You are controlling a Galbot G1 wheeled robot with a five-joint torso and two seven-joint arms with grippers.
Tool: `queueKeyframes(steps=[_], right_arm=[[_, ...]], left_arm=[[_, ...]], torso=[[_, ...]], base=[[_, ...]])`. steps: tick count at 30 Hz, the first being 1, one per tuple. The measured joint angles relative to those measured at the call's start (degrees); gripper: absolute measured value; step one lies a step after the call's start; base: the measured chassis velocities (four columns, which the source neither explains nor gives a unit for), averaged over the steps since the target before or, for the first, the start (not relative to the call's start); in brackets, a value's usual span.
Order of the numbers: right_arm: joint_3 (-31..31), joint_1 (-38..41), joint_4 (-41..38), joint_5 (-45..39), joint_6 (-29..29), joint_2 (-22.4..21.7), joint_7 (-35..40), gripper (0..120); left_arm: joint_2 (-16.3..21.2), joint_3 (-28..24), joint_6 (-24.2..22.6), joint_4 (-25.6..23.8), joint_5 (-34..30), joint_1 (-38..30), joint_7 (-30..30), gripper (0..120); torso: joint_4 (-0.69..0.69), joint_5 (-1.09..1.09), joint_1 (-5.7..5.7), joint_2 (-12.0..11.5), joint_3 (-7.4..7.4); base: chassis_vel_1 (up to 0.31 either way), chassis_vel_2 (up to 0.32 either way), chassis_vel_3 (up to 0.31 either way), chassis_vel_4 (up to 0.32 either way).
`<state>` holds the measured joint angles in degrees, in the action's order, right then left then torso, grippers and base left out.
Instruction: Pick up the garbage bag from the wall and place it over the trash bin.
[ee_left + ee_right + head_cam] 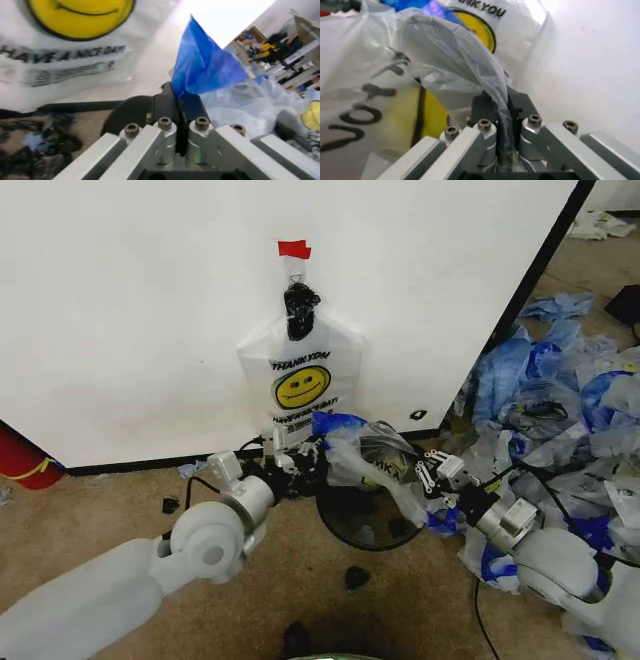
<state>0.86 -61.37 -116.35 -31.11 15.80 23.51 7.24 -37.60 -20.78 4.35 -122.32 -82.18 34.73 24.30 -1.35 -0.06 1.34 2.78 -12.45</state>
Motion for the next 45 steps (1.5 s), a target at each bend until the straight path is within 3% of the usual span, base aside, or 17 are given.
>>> queueKeyframes(steps=[14,30,45], right_arm=[[3.6,-0.3,0.0,-6.0,-0.4,5.0,0.2,0],[11.0,-5.8,-3.5,-13.5,-3.7,10.1,3.9,0],[12.7,-6.9,-3.6,-16.8,-5.2,15.7,7.5,2]], left_arm=[[2.0,11.9,-0.1,3.0,1.8,13.2,-3.6,0],[-1.6,13.4,-1.0,2.5,2.2,18.5,-4.7,0],[-4.4,16.7,-0.5,2.4,3.7,25.6,-5.4,0]], torso=[[0.02,-0.03,0.00,0.0,0.00],[-0.01,0.00,0.00,0.0,0.00],[0.01,0.00,0.00,0.0,0.00]], base=[[0.000,0.000,0.000,0.000],[0.000,0.000,0.000,0.000],[0.000,0.000,0.000,0.000]])
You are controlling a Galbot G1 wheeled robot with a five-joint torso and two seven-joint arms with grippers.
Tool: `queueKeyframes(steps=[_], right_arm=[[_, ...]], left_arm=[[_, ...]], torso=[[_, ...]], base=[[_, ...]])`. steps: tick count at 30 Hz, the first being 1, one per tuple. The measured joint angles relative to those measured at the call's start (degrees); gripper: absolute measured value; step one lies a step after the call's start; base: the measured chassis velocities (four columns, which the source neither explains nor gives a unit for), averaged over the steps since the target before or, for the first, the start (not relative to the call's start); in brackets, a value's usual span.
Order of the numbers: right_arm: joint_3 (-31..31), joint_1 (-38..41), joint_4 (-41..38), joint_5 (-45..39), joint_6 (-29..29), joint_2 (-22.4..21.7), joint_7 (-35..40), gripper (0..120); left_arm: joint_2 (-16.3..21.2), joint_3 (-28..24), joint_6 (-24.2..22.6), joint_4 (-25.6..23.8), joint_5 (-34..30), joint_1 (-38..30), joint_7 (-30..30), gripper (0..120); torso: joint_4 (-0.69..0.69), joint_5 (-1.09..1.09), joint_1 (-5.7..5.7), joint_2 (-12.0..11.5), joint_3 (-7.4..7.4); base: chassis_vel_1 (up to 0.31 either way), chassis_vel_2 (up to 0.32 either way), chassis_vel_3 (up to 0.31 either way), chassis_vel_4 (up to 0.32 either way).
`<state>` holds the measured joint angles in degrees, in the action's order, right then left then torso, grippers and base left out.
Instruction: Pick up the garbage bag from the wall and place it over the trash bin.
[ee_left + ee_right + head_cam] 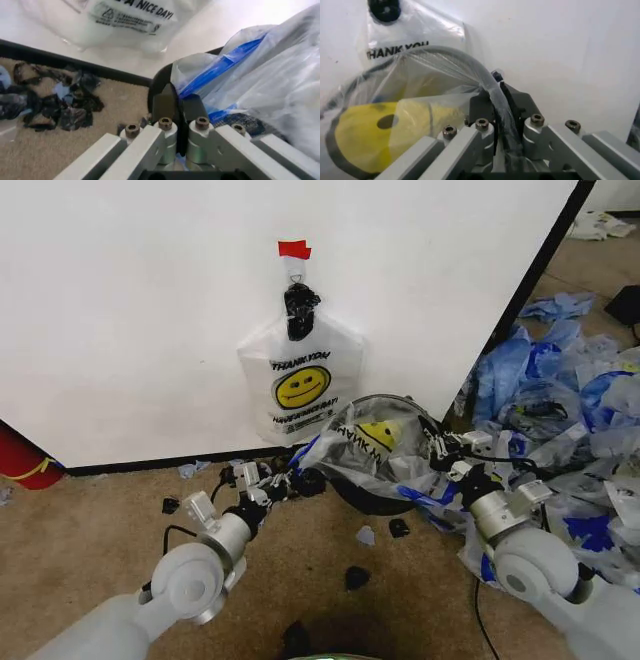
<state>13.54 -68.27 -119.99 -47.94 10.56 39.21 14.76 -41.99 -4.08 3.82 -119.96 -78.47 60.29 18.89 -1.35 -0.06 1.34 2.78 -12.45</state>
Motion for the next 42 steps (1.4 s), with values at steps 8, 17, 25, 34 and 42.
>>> queueKeyframes(steps=[8,17,25,34,42], right_arm=[[1.7,-1.6,-1.8,-2.4,0.0,-1.4,-0.2,2],[5.7,-3.3,-3.6,-5.4,-0.1,-4.0,-2.1,2],[6.5,-3.4,-4.0,-6.9,0.0,-4.5,-2.6,2],[4.4,-1.8,-2.4,-5.4,0.6,-4.1,-2.8,2],[1.1,-1.1,-1.6,-1.7,1.0,-3.1,-3.5,0]], left_arm=[[0.4,0.8,1.0,0.6,0.9,0.9,-0.6,0],[-1.4,-1.2,1.3,2.3,0.9,-1.4,-0.7,0],[-2.5,-3.1,1.1,3.3,0.5,-3.8,-0.4,0],[-2.6,-1.9,1.2,2.3,-0.9,-2.3,-0.1,29],[-1.5,1.9,1.6,0.7,-3.3,0.1,0.3,66]], torso=[[0.00,0.00,0.00,0.0,0.00],[-0.02,0.00,0.00,0.0,0.00],[-0.01,0.01,0.00,0.0,0.00],[0.00,0.00,0.00,0.0,0.00],[0.00,0.00,0.00,0.0,0.00]], base=[[0.000,0.000,0.000,0.000],[0.000,0.000,0.000,0.000],[0.000,0.000,0.000,0.000],[0.000,0.000,0.000,0.000],[0.000,0.000,0.000,0.000]])
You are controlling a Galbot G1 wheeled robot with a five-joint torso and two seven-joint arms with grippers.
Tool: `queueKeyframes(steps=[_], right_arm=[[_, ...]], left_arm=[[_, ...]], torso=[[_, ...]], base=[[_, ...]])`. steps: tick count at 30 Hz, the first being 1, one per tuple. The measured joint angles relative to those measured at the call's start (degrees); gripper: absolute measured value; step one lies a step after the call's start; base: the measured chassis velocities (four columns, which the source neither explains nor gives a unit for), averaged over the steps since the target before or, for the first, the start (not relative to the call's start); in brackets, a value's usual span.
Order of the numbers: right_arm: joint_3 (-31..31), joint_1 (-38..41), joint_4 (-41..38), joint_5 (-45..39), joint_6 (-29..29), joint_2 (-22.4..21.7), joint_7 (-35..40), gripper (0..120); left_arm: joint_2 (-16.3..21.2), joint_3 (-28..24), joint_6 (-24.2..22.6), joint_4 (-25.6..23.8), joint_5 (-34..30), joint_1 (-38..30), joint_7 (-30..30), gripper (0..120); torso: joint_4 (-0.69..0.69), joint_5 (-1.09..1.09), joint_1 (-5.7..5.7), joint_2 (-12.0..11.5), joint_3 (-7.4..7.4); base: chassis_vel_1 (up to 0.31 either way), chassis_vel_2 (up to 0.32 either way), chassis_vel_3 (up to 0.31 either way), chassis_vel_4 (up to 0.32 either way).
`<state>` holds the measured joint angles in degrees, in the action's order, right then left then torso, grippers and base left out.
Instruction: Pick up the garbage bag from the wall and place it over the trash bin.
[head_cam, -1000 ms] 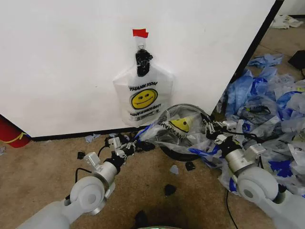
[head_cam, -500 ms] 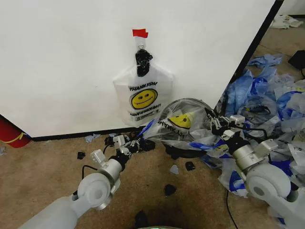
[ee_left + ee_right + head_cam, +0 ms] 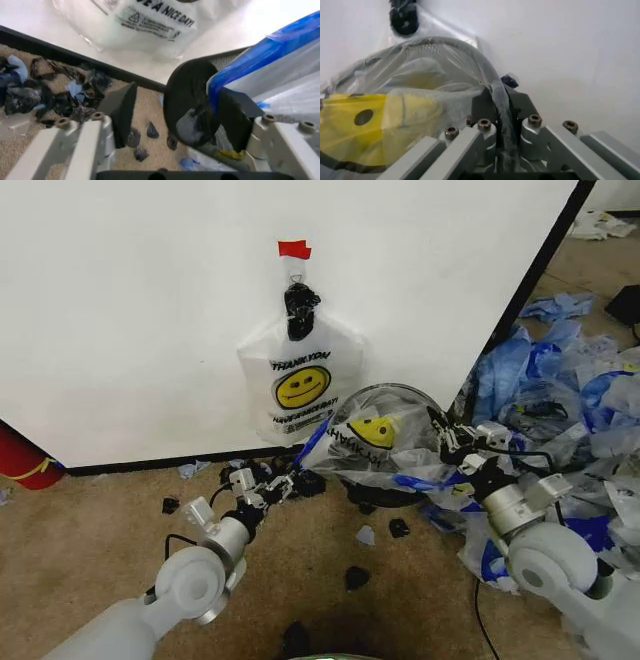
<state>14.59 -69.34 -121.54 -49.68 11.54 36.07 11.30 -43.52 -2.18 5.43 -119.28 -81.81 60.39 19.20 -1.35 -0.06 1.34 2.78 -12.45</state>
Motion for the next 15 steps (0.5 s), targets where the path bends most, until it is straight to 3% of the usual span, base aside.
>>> queueKeyframes(steps=[9,15], right_arm=[[-1.8,-1.1,0.8,3.6,0.5,-0.3,-0.1,0],[-1.7,-1.1,1.4,3.0,0.5,-0.3,-0.4,0]], left_arm=[[0.7,1.5,-1.1,-2.7,-1.5,2.2,0.0,98],[1.0,2.0,-1.7,-3.3,-1.5,3.0,0.0,100]], torso=[[0.00,0.00,0.00,0.0,0.00],[0.00,0.00,0.00,0.0,0.00]], base=[[0.000,0.000,0.000,0.000],[0.000,0.000,0.000,0.000]])
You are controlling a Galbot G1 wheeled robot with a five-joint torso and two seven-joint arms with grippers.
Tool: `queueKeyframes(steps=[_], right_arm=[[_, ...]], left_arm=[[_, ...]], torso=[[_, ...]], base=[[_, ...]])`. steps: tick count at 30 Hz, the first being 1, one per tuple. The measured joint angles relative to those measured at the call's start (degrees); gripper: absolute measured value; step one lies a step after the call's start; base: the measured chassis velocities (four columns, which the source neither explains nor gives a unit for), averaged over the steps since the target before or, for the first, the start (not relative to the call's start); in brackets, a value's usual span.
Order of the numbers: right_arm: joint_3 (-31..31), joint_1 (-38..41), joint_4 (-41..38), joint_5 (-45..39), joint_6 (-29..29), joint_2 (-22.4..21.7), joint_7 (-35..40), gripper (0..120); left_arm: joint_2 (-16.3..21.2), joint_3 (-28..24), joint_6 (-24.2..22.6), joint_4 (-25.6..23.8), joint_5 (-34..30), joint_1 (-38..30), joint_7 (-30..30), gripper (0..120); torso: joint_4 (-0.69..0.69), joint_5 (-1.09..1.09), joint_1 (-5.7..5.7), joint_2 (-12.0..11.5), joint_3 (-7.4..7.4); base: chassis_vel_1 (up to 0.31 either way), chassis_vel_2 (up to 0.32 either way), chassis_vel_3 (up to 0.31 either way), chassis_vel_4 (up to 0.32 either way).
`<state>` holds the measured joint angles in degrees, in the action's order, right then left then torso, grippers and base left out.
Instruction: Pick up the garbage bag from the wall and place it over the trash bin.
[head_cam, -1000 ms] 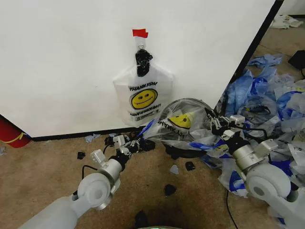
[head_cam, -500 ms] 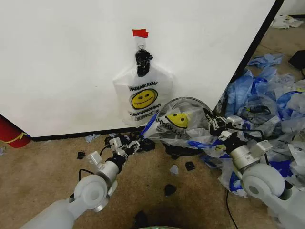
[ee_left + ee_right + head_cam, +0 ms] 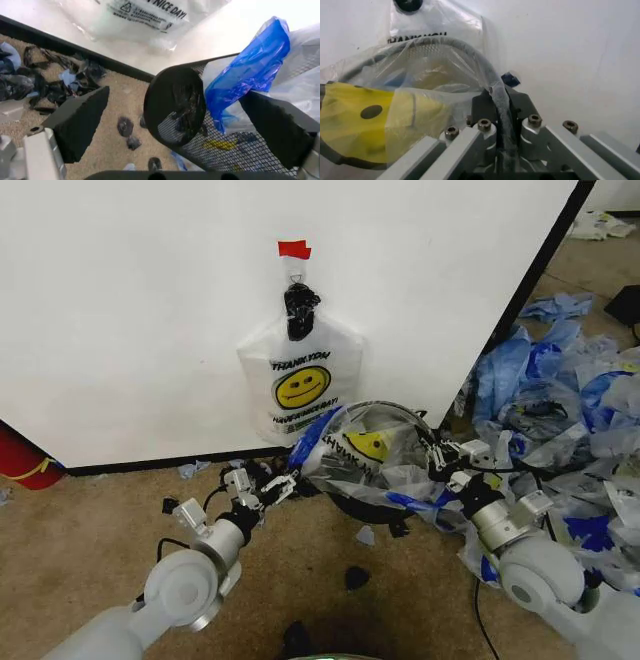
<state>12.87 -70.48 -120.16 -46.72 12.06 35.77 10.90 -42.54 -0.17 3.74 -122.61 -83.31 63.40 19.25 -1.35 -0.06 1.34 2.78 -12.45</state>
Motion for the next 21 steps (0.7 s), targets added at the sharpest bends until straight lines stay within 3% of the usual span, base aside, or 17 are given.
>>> queueKeyframes(steps=[12,21], right_arm=[[0.1,-0.3,1.2,0.0,0.0,0.3,-0.9,0],[-0.5,0.0,2.6,0.7,0.0,-0.3,-1.1,0]], left_arm=[[0.2,1.7,-0.7,-1.0,-2.3,0.0,0.1,100],[2.1,2.9,-4.0,-2.1,-4.9,1.1,-2.2,100]], torso=[[0.00,0.00,0.00,0.0,0.00],[0.00,0.00,0.00,0.0,0.00]], base=[[0.000,0.000,0.000,0.000],[0.000,0.000,0.000,0.000]])
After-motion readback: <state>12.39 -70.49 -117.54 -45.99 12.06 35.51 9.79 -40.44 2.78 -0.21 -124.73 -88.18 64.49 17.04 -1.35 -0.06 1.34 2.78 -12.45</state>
